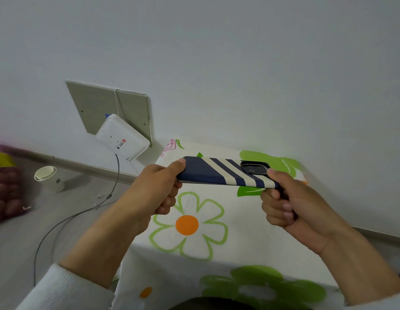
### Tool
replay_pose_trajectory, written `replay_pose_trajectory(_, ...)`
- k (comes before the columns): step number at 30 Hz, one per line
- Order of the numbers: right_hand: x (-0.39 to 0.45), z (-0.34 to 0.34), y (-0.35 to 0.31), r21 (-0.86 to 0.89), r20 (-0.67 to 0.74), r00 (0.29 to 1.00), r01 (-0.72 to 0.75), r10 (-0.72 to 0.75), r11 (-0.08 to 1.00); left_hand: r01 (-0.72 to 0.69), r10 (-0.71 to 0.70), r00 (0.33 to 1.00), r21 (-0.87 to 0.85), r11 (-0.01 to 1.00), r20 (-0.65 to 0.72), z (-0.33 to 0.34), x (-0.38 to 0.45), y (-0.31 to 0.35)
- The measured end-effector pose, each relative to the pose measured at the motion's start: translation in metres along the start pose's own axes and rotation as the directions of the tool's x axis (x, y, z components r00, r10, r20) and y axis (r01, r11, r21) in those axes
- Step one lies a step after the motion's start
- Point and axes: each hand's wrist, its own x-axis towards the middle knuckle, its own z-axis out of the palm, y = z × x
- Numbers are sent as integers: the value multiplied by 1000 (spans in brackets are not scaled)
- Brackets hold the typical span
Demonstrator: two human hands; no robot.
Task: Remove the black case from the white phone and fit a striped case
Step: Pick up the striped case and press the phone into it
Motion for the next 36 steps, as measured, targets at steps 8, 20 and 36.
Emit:
replay_pose_trajectory(8, 0, 0, 0, -22, -5, 1000, -2, 2, 1000, 18, -17, 1000, -23, 1000, 10, 0, 1, 0)
replay_pose_trajectory(20, 1, 2, 4, -64, -7, 1000, -29, 29, 998, -12, 13, 1000, -68, 998, 14, -1, -1, 0)
replay_pose_trajectory(36, -1, -1, 2, -157, 12, 997, 74, -73, 985, -96, 92, 995, 117, 989, 32, -4, 1, -5)
